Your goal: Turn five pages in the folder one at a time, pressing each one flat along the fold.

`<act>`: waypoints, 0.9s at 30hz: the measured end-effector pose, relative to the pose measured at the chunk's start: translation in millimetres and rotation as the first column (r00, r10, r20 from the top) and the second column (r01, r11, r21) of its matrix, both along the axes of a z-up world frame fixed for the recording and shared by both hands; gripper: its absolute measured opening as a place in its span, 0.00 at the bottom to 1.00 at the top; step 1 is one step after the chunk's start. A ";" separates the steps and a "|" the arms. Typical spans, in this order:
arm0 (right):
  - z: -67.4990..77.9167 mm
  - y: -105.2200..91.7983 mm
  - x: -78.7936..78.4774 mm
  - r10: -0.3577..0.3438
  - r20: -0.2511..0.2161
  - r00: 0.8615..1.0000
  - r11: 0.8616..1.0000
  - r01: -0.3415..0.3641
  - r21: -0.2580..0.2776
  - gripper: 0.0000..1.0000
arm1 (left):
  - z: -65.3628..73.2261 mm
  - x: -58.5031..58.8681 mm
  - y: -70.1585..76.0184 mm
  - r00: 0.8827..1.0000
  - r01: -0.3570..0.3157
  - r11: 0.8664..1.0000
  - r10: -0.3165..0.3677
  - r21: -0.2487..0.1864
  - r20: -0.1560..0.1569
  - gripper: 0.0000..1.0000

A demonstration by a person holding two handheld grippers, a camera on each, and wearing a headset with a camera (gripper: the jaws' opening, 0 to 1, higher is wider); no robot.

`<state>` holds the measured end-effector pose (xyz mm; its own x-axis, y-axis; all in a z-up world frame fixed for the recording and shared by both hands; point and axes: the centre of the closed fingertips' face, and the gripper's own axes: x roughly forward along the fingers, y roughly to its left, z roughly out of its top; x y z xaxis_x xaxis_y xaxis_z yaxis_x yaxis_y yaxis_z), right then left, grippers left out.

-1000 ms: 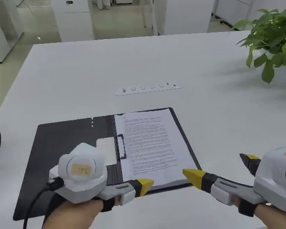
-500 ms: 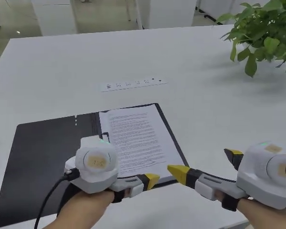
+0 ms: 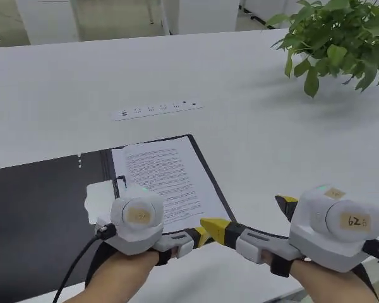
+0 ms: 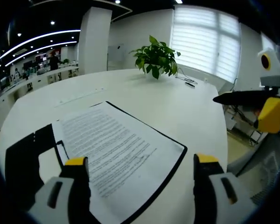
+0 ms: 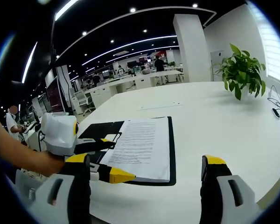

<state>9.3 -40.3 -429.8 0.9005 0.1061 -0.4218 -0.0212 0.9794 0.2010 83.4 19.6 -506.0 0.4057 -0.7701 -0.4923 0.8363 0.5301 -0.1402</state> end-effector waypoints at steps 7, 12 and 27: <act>-1.4 0.5 0.0 -0.005 -0.004 1.000 1.000 0.005 0.001 0.99 | -0.2 7.7 -15.7 1.000 -0.022 0.999 0.022 -0.046 0.015 0.91; -2.3 -0.8 0.6 -0.012 -0.006 1.000 1.000 0.013 0.003 0.99 | -6.8 13.2 -21.6 0.999 -0.035 0.999 0.036 -0.040 0.032 0.89; -7.5 0.8 2.0 -0.020 -0.019 1.000 1.000 0.020 0.013 0.98 | -30.4 18.3 -22.7 0.996 -0.064 0.997 0.062 0.031 0.068 0.77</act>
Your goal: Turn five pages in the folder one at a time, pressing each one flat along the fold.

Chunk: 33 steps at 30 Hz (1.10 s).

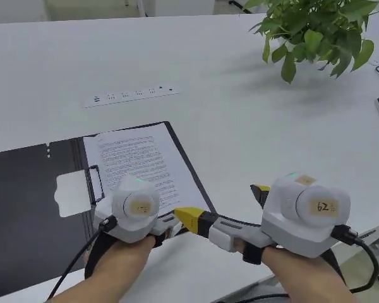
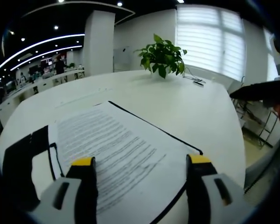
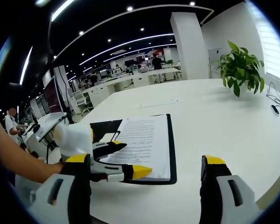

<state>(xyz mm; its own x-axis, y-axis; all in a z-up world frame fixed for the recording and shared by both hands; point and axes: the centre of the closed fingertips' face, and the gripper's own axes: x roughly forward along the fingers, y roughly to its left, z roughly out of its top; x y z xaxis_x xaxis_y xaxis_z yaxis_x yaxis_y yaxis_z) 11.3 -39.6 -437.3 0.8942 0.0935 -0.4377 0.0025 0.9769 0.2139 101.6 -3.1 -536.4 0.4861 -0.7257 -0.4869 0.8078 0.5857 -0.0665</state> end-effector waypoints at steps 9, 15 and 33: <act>-3.1 2.9 2.5 0.004 -0.004 1.000 1.000 -0.004 0.004 0.98 | -13.1 -3.8 2.7 0.998 0.016 0.999 -0.018 0.033 0.059 0.74; -6.8 5.9 3.8 0.010 -0.013 1.000 1.000 -0.010 0.011 0.98 | -11.5 -3.6 5.3 0.995 0.036 0.999 -0.034 -0.022 0.088 0.66; -11.1 9.6 9.6 0.016 -0.021 1.000 1.000 -0.015 0.026 0.97 | -12.2 -6.2 1.7 0.994 0.068 0.996 -0.063 -0.056 0.090 0.40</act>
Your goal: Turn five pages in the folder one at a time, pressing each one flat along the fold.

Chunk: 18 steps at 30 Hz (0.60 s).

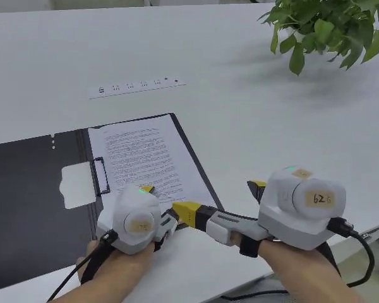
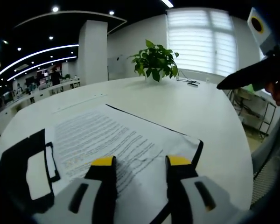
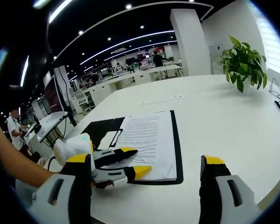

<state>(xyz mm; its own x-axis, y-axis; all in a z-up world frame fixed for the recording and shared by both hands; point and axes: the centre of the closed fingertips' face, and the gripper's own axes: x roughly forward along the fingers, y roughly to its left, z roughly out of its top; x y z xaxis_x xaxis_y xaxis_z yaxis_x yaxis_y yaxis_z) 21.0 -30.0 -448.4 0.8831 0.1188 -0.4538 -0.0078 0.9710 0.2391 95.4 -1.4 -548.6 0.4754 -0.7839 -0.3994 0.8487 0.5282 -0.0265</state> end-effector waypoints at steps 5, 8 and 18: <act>0.0 0.7 0.9 -0.001 0.001 1.000 1.000 0.001 0.004 0.97 | 0.4 -0.8 0.4 1.000 0.003 1.000 -0.003 -0.004 -0.003 0.31; -0.8 0.9 1.0 0.002 -0.003 1.000 1.000 -0.002 0.002 0.97 | 0.4 2.0 1.5 1.000 0.002 1.000 -0.002 -0.002 -0.004 0.25; -7.2 6.6 3.3 0.012 -0.017 1.000 1.000 -0.012 0.011 0.95 | 0.6 1.1 1.3 1.000 -0.006 1.000 0.006 -0.003 -0.019 0.18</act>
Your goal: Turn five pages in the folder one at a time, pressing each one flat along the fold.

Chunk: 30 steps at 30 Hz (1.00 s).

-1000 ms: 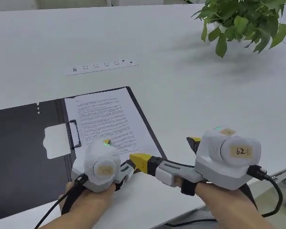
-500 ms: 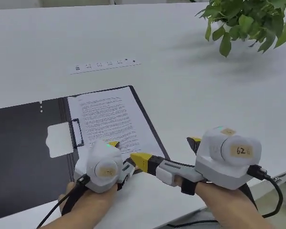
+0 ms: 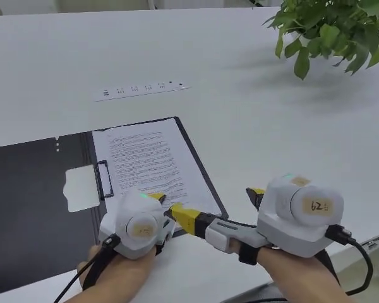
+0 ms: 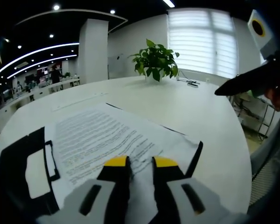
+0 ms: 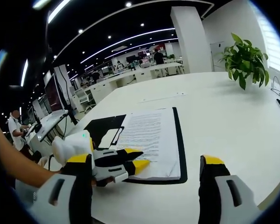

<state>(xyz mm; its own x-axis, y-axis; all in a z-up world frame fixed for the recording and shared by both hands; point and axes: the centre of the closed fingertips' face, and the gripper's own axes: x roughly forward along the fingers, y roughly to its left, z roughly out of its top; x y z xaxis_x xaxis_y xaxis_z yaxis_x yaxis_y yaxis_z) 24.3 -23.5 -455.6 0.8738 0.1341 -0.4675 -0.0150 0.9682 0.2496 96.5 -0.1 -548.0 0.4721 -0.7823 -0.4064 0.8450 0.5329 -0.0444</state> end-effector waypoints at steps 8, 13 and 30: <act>-8.4 0.9 -0.4 -0.008 -0.019 1.000 1.000 0.009 0.021 0.93 | 0.2 7.9 5.9 0.998 -0.042 0.999 0.041 -0.015 -0.049 0.06; -14.3 3.1 2.4 -0.008 -0.028 1.000 0.999 0.009 0.037 0.87 | 0.2 7.3 6.3 0.997 -0.050 0.999 0.049 -0.015 -0.061 0.04; -57.3 1.4 19.4 -0.044 -0.144 0.989 0.991 0.061 0.120 0.50 | 0.5 6.3 6.2 0.993 -0.070 0.997 0.067 -0.029 -0.097 0.03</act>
